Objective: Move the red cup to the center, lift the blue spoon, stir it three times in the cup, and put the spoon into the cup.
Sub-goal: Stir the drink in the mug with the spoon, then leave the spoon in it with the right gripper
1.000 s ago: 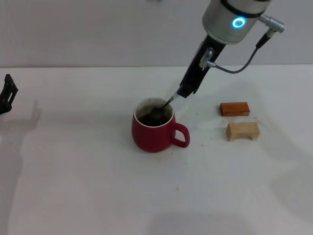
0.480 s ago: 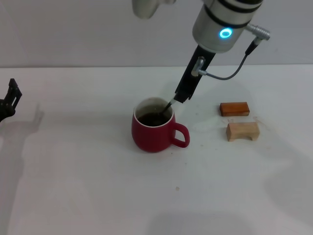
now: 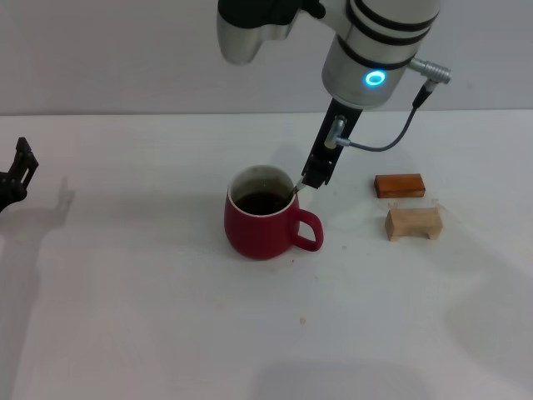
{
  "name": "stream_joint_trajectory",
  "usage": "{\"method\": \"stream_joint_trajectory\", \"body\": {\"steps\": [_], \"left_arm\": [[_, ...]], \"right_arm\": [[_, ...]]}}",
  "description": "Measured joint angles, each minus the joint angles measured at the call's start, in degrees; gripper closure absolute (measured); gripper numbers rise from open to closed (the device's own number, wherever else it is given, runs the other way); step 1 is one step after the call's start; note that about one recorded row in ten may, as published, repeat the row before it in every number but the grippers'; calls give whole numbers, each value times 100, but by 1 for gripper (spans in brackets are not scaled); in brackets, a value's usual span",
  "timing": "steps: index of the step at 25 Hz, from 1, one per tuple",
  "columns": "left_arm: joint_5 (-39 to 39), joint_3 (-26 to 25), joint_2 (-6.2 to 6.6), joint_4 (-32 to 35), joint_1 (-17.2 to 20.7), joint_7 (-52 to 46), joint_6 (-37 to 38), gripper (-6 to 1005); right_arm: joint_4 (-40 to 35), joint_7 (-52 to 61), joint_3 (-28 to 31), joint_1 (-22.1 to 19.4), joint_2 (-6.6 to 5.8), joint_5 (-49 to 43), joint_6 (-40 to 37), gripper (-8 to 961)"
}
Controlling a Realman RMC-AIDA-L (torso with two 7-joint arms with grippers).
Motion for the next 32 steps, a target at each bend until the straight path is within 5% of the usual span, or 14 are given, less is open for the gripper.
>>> {"method": "stream_joint_trajectory", "body": {"steps": [32], "left_arm": [[-19,66,-9,-71,-78,0,-74,172]], "right_arm": [[-265,12,-126,39,-2,165,-692,814]]}}
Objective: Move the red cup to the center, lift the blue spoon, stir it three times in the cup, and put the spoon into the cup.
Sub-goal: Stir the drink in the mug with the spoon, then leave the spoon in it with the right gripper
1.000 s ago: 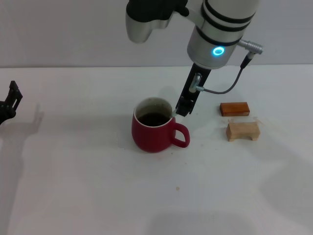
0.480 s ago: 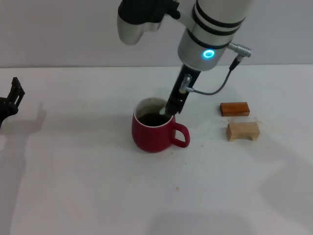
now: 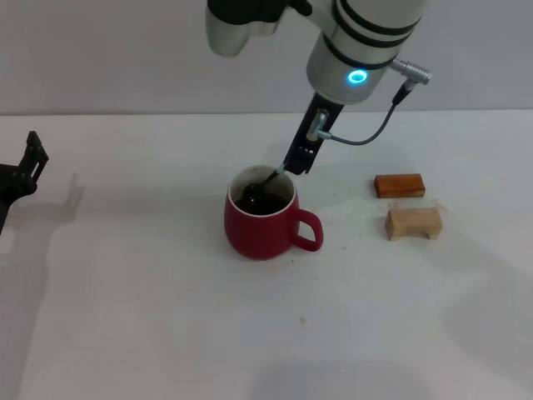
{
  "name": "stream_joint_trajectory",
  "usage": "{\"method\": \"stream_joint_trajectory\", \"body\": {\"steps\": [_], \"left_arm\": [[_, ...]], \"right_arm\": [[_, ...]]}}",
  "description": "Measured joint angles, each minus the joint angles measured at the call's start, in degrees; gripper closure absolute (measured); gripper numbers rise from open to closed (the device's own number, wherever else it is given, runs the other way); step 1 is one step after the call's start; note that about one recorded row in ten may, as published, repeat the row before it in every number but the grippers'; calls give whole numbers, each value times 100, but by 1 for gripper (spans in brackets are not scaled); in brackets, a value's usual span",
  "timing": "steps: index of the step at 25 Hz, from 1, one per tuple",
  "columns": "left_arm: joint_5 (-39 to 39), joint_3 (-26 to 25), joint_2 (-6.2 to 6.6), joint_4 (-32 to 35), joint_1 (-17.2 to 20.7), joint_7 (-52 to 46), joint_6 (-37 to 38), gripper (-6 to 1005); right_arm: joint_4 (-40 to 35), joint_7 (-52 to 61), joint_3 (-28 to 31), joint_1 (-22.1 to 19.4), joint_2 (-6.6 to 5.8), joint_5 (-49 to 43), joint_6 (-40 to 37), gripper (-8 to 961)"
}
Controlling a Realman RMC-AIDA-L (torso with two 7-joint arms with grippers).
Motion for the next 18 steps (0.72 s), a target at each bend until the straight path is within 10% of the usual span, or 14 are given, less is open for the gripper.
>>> {"method": "stream_joint_trajectory", "body": {"steps": [18], "left_arm": [[-11,13,1,1,-6,-9,-6,173]], "right_arm": [[90,-139,-10,77,37,160,735,809]]}}
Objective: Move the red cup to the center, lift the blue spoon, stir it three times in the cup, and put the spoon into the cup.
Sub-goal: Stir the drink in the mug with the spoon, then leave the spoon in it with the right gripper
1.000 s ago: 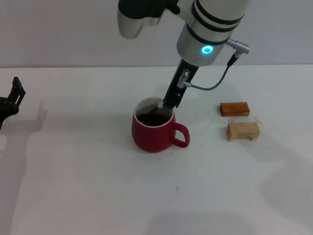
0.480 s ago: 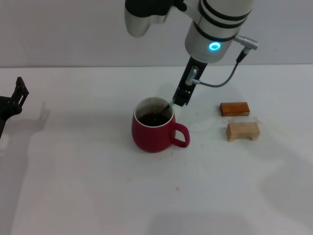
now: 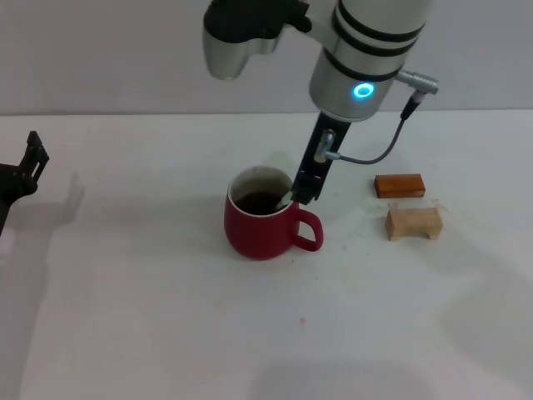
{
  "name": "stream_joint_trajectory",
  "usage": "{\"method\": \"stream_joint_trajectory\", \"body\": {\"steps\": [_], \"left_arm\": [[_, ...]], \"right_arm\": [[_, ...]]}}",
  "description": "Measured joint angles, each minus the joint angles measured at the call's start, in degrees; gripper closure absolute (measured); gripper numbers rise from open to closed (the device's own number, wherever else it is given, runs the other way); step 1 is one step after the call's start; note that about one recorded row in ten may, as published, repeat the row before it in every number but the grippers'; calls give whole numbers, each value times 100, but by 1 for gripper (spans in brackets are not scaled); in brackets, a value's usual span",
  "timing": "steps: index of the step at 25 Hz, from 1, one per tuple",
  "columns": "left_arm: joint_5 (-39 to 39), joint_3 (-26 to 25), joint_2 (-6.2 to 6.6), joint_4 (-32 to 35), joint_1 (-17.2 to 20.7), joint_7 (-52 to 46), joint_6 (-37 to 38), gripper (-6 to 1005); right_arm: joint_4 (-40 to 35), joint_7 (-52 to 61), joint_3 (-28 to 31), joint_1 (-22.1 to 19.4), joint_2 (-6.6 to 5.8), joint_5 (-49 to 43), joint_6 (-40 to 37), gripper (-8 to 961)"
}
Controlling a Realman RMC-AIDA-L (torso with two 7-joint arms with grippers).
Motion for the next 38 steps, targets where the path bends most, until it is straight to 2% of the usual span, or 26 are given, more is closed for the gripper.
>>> {"method": "stream_joint_trajectory", "body": {"steps": [10,19,29,38], "left_arm": [[0,0,0,0,-39,0,-9,172],[0,0,-6,0,-51,0,-9,173],[0,-1,-9,0,-53,0,-8,173],[0,-1,-9,0,-53,0,-8,173]], "right_arm": [[-19,-17,-18,51,-4,170,-483,806],[-61,158,40,48,-29,-305,-754,804],[-71,156,40,53,-36,-415,-255,801],[-30,21,47,66,-13,22,41,799]]}}
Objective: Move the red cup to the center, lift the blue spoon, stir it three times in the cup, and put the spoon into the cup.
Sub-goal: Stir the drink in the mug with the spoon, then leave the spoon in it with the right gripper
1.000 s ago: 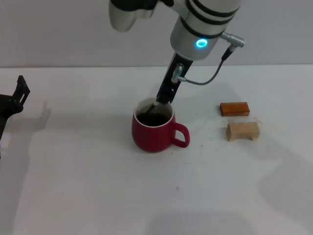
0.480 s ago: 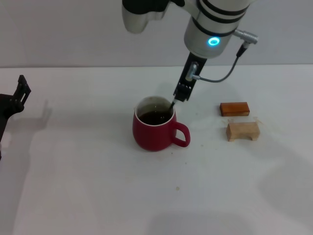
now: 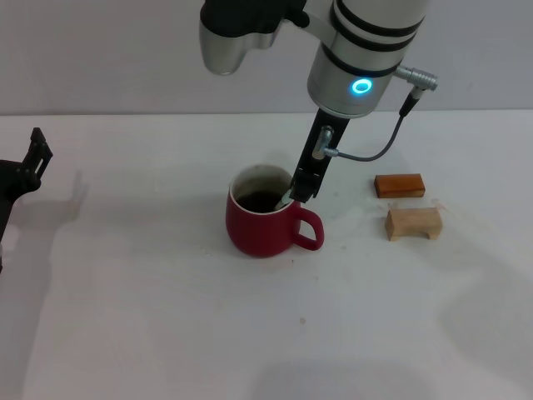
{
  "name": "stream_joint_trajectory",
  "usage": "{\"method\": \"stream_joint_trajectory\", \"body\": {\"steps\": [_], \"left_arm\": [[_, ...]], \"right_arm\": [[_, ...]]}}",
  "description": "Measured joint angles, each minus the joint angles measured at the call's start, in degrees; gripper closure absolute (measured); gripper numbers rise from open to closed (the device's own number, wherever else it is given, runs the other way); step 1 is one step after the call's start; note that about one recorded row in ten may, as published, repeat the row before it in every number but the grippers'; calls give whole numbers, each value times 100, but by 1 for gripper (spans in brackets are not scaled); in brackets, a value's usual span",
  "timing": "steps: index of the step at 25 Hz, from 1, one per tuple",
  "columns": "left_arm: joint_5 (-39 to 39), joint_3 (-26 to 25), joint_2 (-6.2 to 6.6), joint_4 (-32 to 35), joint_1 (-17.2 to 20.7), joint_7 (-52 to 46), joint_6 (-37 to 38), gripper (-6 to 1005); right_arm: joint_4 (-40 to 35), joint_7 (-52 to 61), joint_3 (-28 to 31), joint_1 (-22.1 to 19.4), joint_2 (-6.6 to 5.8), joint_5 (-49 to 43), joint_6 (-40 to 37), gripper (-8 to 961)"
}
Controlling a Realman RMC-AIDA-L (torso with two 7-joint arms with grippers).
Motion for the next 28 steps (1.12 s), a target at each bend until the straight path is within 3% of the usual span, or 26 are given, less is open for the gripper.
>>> {"method": "stream_joint_trajectory", "body": {"steps": [13,28], "left_arm": [[1,0,0,0,0,-85,0,172],[10,0,0,0,0,-88,0,173]], "right_arm": [[-37,26,185,13,-20,-124,-612,795],[-42,21,172,-49,4,-278,-254,791]]}}
